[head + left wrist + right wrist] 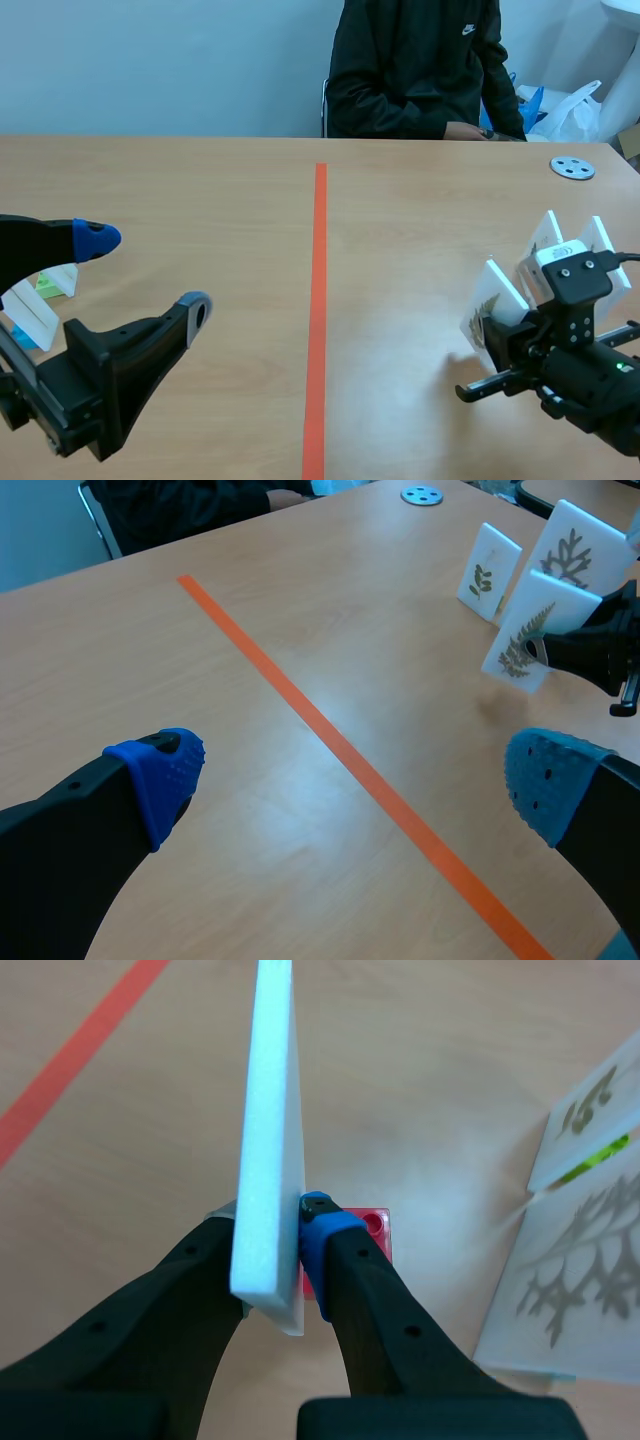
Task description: Sort the leaf by its shape. The table is split by an orange tape line. A compound leaf with several leaflets goes to the left side, a simple leaf with one blade goes to the right side. Return to the home posture when a red brick is placed on the table.
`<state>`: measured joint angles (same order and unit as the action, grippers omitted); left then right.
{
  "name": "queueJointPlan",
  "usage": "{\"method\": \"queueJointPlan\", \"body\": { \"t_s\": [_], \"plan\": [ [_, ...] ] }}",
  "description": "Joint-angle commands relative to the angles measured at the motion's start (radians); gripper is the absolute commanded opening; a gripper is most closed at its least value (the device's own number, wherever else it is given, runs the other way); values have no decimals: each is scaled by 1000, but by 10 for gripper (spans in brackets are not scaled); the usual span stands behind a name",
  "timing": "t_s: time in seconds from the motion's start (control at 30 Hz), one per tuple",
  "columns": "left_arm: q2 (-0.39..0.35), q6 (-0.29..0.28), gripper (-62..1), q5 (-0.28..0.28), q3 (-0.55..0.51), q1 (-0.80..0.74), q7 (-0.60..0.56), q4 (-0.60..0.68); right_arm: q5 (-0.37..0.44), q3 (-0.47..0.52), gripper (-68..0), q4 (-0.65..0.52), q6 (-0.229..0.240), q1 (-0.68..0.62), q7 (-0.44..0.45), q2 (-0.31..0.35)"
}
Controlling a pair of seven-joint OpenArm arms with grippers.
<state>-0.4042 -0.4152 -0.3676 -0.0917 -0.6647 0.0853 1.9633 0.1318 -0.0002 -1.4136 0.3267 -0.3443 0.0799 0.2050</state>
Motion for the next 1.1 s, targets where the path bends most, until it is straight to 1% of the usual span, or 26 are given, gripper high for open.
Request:
{"method": "queueJointPlan", "body": {
  "t_s": [0.0, 0.13, 0.17, 0.27, 0.33, 0.43, 0.5, 0.57, 0.7, 0.8, 1.03, 1.07],
  "plan": [
    [5, 1, 14, -10, 1, 3, -18, 12, 13, 1, -662, 9, -21, 6, 13, 2],
    [5, 1, 14, -10, 1, 3, -18, 12, 20, 1, -662, 26, -66, 6, 17, 2],
    [5, 1, 14, -10, 1, 3, -18, 12, 34, 1, -662, 28, -78, 6, 16, 2],
    [5, 1, 14, -10, 1, 3, -18, 12, 124, 1, -661, 34, -80, 6, -14, 2],
    [5, 1, 14, -10, 1, 3, -18, 12, 147, 1, -661, 34, -80, 6, -32, 2],
    [5, 1, 14, -10, 1, 3, -18, 12, 148, 2, -660, 34, -86, 6, -46, 2],
    [5, 1, 14, -10, 1, 3, -18, 12, 150, 13, -660, 34, -112, 6, -64, 2],
    [5, 1, 14, -10, 1, 3, -18, 12, 165, 26, -660, 37, -119, 6, -68, 2],
    [5, 1, 14, -10, 1, 3, -18, 12, 169, 58, -634, 43, -121, 6, -68, 2],
    [5, 1, 14, -10, 1, 3, -18, 12, 169, 74, -633, 43, -121, 6, -72, 2],
    [5, 1, 14, -10, 1, 3, -18, 12, 169, 76, -631, 43, -121, 6, -71, 2],
    [5, 1, 14, -10, 1, 3, -18, 12, 169, 76, -613, 43, -121, 6, -71, 2]
  ]
}}
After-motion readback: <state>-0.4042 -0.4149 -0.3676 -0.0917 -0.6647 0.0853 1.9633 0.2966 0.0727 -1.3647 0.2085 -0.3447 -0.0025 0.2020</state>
